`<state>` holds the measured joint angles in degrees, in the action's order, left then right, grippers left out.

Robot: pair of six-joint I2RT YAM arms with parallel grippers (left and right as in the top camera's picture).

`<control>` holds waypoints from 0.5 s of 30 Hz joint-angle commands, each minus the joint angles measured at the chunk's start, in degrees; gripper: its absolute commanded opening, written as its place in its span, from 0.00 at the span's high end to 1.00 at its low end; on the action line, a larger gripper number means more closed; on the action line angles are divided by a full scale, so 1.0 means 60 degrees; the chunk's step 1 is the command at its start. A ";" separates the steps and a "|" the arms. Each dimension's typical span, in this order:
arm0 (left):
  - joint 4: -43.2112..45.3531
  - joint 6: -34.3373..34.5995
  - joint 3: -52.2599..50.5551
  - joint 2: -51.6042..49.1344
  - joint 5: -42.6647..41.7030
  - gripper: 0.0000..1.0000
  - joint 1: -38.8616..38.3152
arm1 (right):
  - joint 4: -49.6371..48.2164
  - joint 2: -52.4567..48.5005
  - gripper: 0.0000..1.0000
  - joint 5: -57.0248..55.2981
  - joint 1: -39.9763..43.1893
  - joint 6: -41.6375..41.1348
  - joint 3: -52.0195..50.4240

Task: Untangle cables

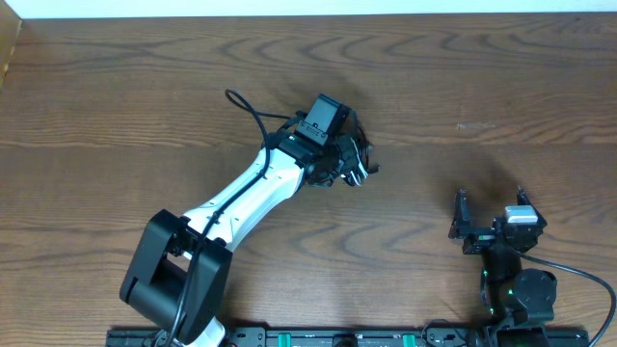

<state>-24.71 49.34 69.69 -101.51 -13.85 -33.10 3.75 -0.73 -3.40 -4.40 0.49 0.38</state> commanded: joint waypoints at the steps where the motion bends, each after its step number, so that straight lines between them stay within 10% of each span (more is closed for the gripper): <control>1: -0.0124 -0.0033 -0.0033 -0.0047 0.0219 0.92 0.0029 | 0.0025 0.0040 0.01 -0.0047 0.0033 0.0073 -0.0015; 15: 0.0346 -0.0878 0.0051 0.1829 -0.0576 0.92 0.0029 | 0.0025 0.0040 0.01 -0.0047 0.0033 0.0073 -0.0015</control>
<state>-23.24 47.64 69.69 -96.29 -16.82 -33.10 3.75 -0.73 -3.40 -4.40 0.49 0.38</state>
